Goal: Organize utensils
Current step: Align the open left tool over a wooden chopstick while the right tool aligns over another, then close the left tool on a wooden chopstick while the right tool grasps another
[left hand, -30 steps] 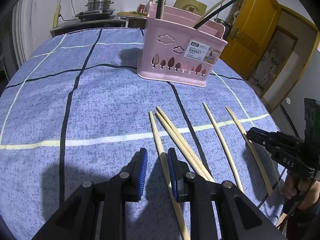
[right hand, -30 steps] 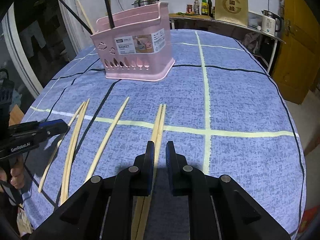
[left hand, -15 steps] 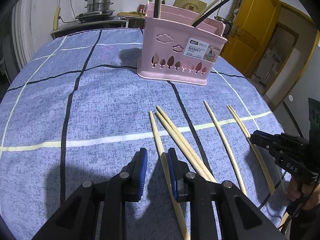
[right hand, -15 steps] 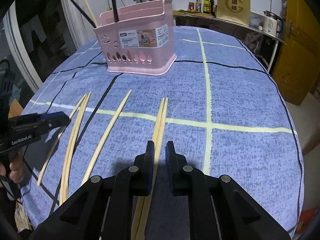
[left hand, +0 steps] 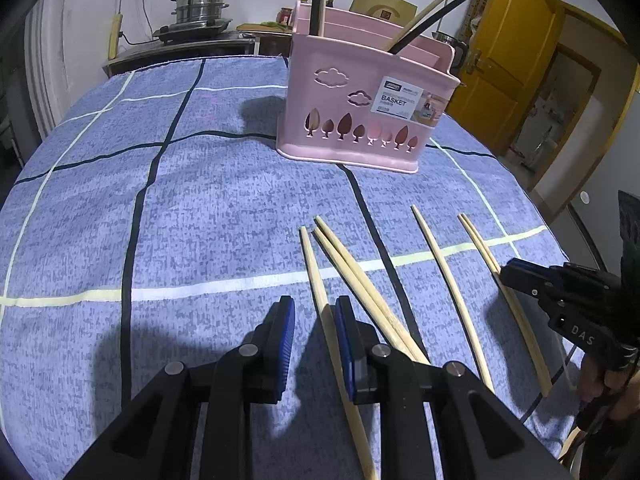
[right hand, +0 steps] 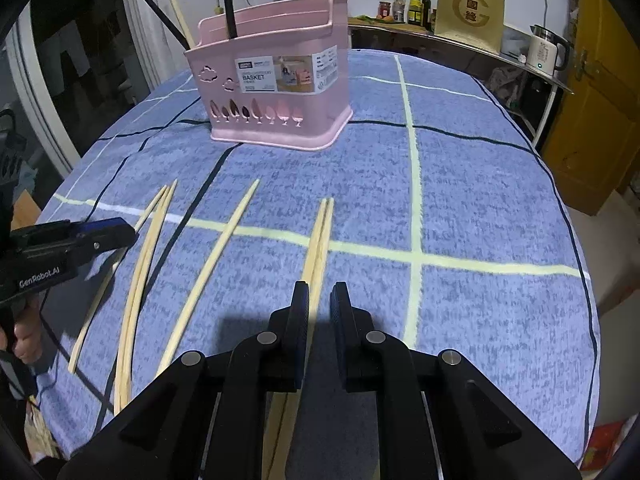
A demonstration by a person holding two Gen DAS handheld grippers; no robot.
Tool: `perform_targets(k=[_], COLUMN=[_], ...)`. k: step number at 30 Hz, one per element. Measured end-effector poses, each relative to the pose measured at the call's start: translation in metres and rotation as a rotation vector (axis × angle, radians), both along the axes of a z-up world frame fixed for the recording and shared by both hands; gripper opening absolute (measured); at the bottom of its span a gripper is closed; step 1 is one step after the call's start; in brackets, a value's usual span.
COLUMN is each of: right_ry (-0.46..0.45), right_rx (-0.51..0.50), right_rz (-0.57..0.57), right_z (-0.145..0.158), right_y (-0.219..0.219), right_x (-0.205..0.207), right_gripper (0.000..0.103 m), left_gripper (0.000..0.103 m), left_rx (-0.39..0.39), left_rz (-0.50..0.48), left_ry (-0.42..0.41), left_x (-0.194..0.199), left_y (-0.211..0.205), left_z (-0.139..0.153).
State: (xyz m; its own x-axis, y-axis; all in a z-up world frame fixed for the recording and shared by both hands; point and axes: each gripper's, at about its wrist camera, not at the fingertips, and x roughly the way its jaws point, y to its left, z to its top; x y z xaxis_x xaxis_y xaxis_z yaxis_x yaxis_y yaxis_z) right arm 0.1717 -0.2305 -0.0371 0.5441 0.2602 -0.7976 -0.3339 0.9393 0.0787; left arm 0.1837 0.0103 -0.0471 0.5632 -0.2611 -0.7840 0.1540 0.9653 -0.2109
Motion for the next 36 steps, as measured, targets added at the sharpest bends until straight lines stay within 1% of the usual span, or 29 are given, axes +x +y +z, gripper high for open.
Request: perform_targets(k=[2,3,5,7,9,11,13,17,20,22,25,31,34,36], right_ry=[0.017,-0.001,-0.006,-0.002,0.004,-0.01,-0.022,-0.018,0.001,0.004,-0.012,-0.003,-0.01,-0.006], right_rx=[-0.005,-0.016,-0.039,-0.024,0.023,0.082,0.083,0.089,0.072,0.08,0.042,0.015,-0.017,-0.035], right_rz=[0.011,0.01,0.005,0.004,0.0,-0.012,-0.027,-0.064,-0.059,-0.044,-0.046,-0.056,-0.036,-0.028], right_z=[-0.004,-0.004,-0.004,-0.005,-0.003,0.001,0.004,0.002,-0.002,-0.003,-0.002,-0.004,-0.004,-0.004], right_y=[0.004,0.007,0.01,0.008,0.001,-0.007,-0.008,-0.008,-0.004,-0.001,0.003,0.002,0.009,0.011], right_x=[0.006,0.007,0.01,0.012,0.013,0.015,0.019,0.036,0.046,0.046,0.047,0.05,0.044,0.044], right_gripper=[0.013,0.013,0.013,0.013,0.013,0.013,0.013,0.013,0.013,0.013,0.013,0.013,0.013,0.013], left_gripper=[0.02,0.02,0.02,0.02,0.02,0.02,0.02,0.02,0.02,0.02,0.02,0.02,0.02,0.02], left_rx=[0.003,0.006,0.007,0.001,-0.002,0.001,0.003,0.0,-0.009,-0.012,-0.011,-0.006,0.007,0.029], left_rz=[0.001,0.002,0.003,0.001,-0.003,-0.005,-0.004,-0.001,-0.005,-0.006,-0.006,-0.006,-0.015,-0.028], left_ry=[-0.001,-0.003,-0.005,-0.004,-0.007,-0.014,-0.017,-0.021,-0.025,-0.026,-0.031,-0.03,-0.029,-0.03], left_x=[0.002,0.003,0.004,0.005,0.005,0.005,0.006,0.006,0.004,0.004,0.006,0.009,0.011,0.016], left_y=[0.0,0.0,0.0,0.001,0.002,0.002,0.002,0.002,0.004,0.005,0.005,0.003,0.001,-0.003], left_z=[0.0,0.0,0.0,0.0,-0.001,-0.001,0.0,-0.001,-0.001,-0.001,-0.002,-0.001,-0.001,0.0])
